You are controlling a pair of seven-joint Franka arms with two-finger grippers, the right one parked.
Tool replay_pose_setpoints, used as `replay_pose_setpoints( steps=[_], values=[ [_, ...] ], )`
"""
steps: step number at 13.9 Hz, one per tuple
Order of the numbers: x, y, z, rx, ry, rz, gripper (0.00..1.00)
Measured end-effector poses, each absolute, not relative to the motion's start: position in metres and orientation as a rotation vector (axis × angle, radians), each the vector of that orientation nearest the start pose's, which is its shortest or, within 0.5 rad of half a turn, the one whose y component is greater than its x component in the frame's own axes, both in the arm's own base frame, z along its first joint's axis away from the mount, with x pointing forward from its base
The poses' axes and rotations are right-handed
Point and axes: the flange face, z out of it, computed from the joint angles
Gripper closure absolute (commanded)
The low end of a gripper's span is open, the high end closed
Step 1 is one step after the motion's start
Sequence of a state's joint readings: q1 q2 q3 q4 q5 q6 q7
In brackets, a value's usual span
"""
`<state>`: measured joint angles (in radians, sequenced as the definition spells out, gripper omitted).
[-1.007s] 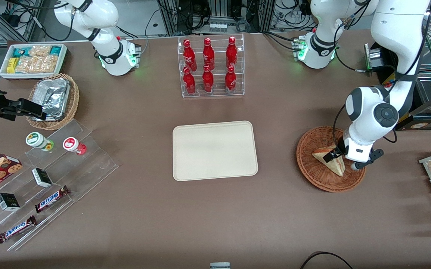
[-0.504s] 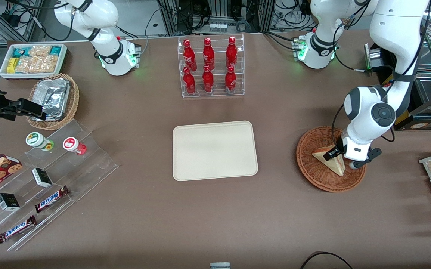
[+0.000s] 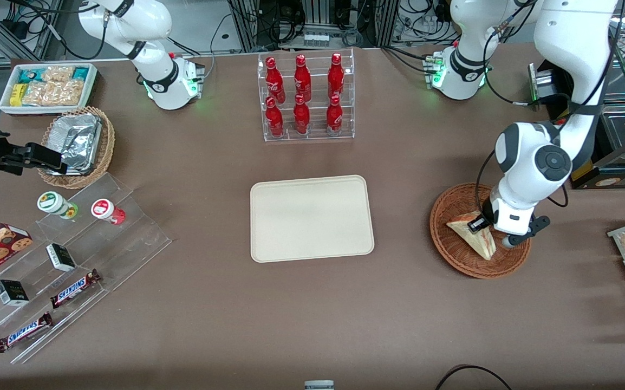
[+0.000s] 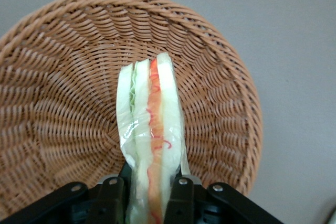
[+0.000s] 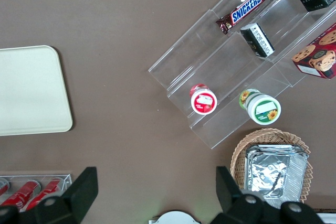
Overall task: Place sandwich from basket to tray
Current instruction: 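Lift the sandwich and carry it with the left gripper over the cream tray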
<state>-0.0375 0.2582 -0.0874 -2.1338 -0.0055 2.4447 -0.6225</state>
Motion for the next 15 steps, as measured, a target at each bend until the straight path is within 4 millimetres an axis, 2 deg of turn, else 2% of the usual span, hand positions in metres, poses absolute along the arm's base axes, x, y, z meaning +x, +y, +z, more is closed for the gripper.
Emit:
replay_pose_setpoints(
  steps=[3, 6, 8, 9, 11, 13, 15],
  values=[
    [0.592, -0.086, 0.342, -3.082, -0.752, -0.017, 1.00],
    [0.606, -0.116, 0.389, -3.077, -0.645, -0.019, 1.00],
    [0.609, -0.140, 0.414, -3.086, -0.586, -0.029, 1.00],
    [0.608, -0.157, 0.423, -3.094, -0.540, -0.036, 1.00],
    [0.599, -0.205, 0.427, -3.089, -0.389, -0.064, 1.00],
    [0.586, -0.261, 0.423, -3.079, -0.296, -0.090, 1.00],
    [0.576, -0.308, 0.416, -3.084, -0.258, -0.092, 1.00]
  ],
)
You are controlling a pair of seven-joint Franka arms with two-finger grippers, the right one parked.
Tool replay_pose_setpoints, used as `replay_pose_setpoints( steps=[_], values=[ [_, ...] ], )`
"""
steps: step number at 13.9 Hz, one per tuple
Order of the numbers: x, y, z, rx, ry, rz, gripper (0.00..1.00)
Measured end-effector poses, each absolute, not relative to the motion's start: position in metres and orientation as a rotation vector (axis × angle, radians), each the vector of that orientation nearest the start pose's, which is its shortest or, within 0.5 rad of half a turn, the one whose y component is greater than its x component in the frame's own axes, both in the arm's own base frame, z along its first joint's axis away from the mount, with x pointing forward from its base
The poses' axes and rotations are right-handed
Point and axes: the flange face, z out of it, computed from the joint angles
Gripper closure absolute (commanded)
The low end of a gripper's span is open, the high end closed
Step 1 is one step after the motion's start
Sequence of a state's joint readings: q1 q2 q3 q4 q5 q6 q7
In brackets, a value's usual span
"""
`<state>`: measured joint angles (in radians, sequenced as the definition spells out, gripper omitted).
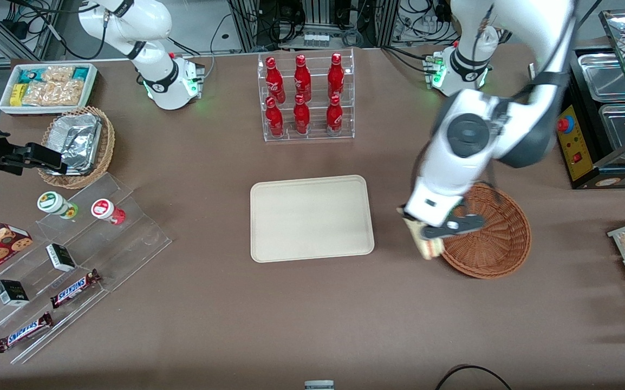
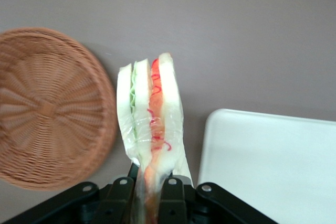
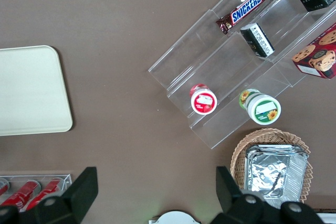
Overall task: Place sandwich from basket to tray
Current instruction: 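Lift the sandwich and carry it with the left gripper over the cream tray, then lower the sandwich onto the tray and open the left gripper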
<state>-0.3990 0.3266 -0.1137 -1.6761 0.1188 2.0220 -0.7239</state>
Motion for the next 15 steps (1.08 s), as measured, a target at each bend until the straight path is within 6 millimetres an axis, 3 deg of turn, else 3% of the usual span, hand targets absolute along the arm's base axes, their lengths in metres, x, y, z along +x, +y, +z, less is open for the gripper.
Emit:
replay_pose_setpoints(
  steps=[3, 6, 8, 10, 15],
  values=[
    [0.566, -0.372, 0.402, -3.103, -0.211, -0.093, 1.00],
    [0.541, -0.441, 0.371, -3.105, -0.164, -0.064, 1.00],
    [0.521, -0.475, 0.349, -3.096, -0.098, -0.038, 1.00],
    [0.508, -0.493, 0.327, -3.081, -0.057, -0.006, 1.00],
    [0.489, -0.513, 0.279, -3.051, 0.010, 0.050, 1.00]
  ],
)
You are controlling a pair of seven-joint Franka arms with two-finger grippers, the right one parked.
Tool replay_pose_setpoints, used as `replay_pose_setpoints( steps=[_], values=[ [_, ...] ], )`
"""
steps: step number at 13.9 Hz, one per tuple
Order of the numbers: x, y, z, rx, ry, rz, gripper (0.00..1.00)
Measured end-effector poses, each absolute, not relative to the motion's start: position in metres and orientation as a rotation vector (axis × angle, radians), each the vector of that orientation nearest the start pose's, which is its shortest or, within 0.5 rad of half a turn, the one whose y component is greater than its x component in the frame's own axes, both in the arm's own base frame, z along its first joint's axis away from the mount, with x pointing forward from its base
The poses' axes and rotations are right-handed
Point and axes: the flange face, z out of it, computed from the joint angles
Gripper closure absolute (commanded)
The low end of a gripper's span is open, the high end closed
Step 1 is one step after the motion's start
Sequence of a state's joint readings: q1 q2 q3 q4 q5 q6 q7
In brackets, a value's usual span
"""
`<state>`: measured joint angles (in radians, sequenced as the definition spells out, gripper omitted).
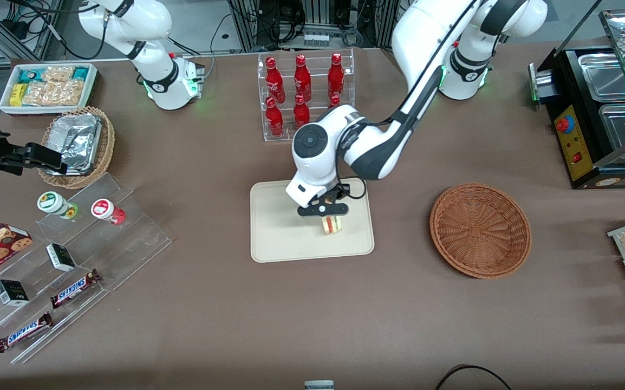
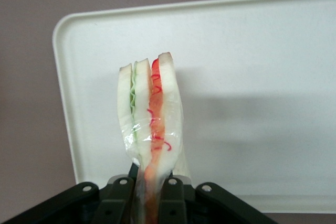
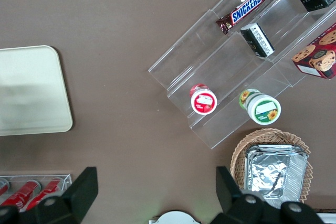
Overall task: Place sandwich from basket to tray
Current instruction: 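Lower the sandwich onto the tray and open the left gripper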
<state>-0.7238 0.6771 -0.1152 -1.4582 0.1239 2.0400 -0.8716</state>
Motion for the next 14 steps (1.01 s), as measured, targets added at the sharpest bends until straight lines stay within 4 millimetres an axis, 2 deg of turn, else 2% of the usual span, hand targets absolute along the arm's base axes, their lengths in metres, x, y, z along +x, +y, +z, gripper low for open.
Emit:
replay_pose_setpoints(
  steps=[3, 10, 11, 12, 13, 14],
  values=[
    [0.473, -0.528, 0.260, -3.044, 0.058, 0.061, 1.00],
    [0.474, -0.531, 0.231, -3.052, 0.128, 0.058, 1.00],
    [0.475, -0.532, 0.229, -3.058, 0.131, 0.052, 0.93],
    [0.475, -0.533, 0.227, -3.067, 0.134, 0.042, 0.85],
    [0.476, -0.533, 0.226, -3.072, 0.135, 0.036, 0.45],
    [0.476, -0.534, 0.227, -3.074, 0.136, 0.034, 0.00]
  ],
)
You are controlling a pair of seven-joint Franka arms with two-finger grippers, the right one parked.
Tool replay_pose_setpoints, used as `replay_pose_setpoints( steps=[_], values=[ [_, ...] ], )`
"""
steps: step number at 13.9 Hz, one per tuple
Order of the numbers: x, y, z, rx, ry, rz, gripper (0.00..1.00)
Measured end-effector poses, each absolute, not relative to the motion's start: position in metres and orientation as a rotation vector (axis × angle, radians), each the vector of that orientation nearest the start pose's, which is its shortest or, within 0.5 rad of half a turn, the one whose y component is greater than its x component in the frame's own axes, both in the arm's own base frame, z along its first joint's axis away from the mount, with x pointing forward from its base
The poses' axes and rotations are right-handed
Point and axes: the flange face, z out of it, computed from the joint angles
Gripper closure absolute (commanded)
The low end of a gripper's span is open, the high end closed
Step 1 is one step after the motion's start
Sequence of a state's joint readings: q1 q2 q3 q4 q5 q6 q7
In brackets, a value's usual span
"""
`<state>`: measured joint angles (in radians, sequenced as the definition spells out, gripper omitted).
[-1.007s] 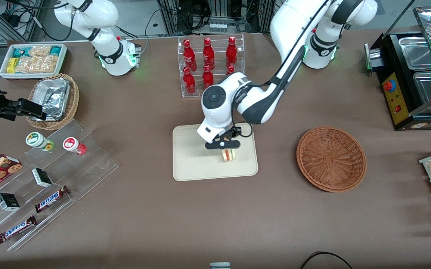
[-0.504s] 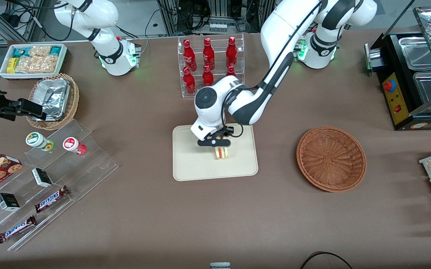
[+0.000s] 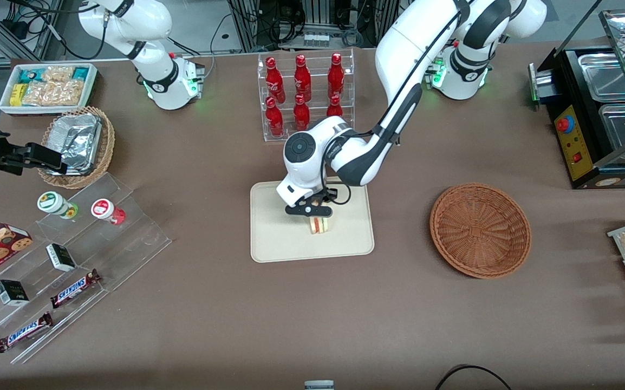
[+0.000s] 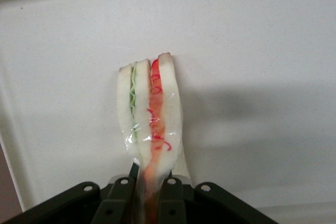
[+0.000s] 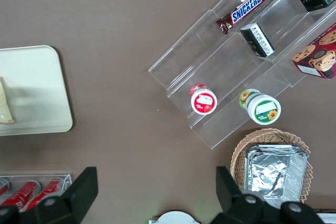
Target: Place sandwich from basket to tray
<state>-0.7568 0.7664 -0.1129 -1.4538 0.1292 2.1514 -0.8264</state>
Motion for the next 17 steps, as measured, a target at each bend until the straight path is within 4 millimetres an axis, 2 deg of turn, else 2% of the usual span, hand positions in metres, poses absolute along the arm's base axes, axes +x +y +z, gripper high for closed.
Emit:
replay_pose_setpoints(
  steps=[5, 8, 10, 12, 14, 17],
  values=[
    [0.481, -0.537, 0.235, -3.088, 0.134, 0.011, 0.00],
    [0.486, -0.538, 0.263, -3.095, 0.121, -0.012, 0.00],
    [0.490, -0.531, 0.303, -3.085, 0.088, -0.021, 0.00],
    [0.496, -0.512, 0.354, -3.062, 0.041, -0.020, 0.00],
    [0.505, -0.480, 0.409, -3.051, -0.035, -0.012, 0.00],
    [0.520, -0.414, 0.482, -3.049, -0.076, -0.015, 0.00]
  ],
)
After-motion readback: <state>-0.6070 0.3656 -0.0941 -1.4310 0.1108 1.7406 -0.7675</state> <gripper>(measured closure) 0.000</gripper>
